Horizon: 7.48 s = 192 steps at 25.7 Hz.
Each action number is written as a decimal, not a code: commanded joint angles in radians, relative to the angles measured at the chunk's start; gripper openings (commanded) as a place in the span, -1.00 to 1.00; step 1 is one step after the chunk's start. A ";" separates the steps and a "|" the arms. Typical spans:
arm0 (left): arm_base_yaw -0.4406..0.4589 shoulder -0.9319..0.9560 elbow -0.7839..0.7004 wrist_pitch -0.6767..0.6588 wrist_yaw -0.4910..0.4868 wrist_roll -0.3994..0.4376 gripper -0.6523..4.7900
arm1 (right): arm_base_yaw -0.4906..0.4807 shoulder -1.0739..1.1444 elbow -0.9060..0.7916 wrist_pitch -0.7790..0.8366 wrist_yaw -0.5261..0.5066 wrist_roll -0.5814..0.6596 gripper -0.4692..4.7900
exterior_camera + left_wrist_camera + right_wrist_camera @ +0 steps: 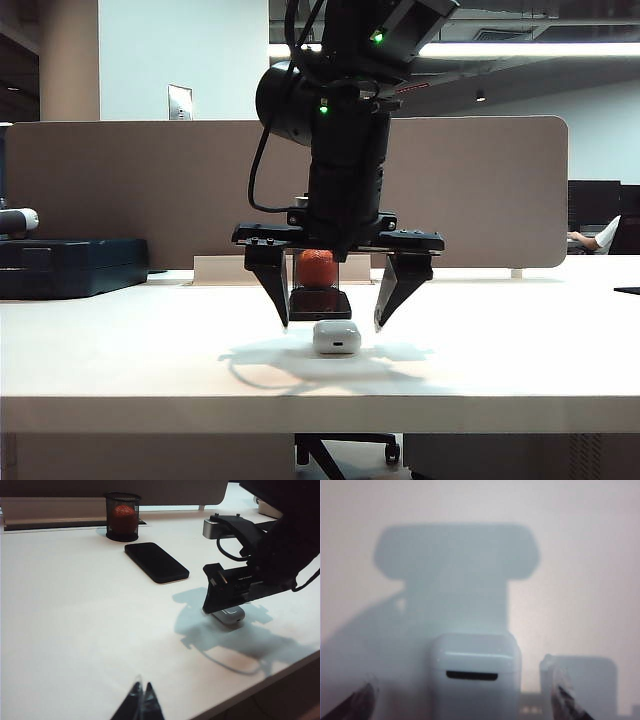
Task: Find the wireless headphone case on the desktop and place it on the left side of the phone.
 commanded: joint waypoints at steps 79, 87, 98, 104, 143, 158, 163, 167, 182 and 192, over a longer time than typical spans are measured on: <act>0.001 0.000 0.003 -0.003 0.010 -0.003 -0.78 | -0.046 -0.019 0.229 0.193 -0.130 -0.121 -0.04; 0.001 0.000 0.003 -0.002 0.010 -0.003 -0.78 | -0.065 0.058 0.331 0.216 -0.179 -0.139 -0.04; 0.002 0.000 0.003 -0.003 0.010 -0.002 -0.78 | -0.084 0.253 0.598 0.170 -0.190 -0.161 -0.04; 0.002 0.000 0.003 -0.003 0.010 -0.003 -0.78 | -0.108 0.343 0.679 0.169 -0.211 -0.161 -0.04; 0.002 0.000 0.003 -0.003 0.010 -0.003 -0.78 | -0.144 0.543 0.776 0.242 -0.261 -0.162 -0.04; 0.002 0.000 0.003 -0.003 0.010 -0.003 -0.78 | -0.144 0.543 0.776 0.188 -0.306 -0.162 0.22; 0.002 0.000 0.003 -0.003 0.010 -0.003 -0.78 | -0.145 0.542 0.776 0.187 -0.304 -0.163 0.22; 0.002 0.000 0.003 -0.003 0.010 -0.003 -0.78 | -0.146 0.536 0.777 0.202 -0.305 -0.168 0.22; 0.002 0.000 0.003 -0.003 0.008 -0.002 -0.78 | -0.216 0.398 0.777 0.198 -0.268 -0.279 -0.07; 0.002 0.000 0.003 -0.003 0.008 -0.002 -0.78 | -0.286 0.250 0.777 0.167 -0.266 -0.414 -0.41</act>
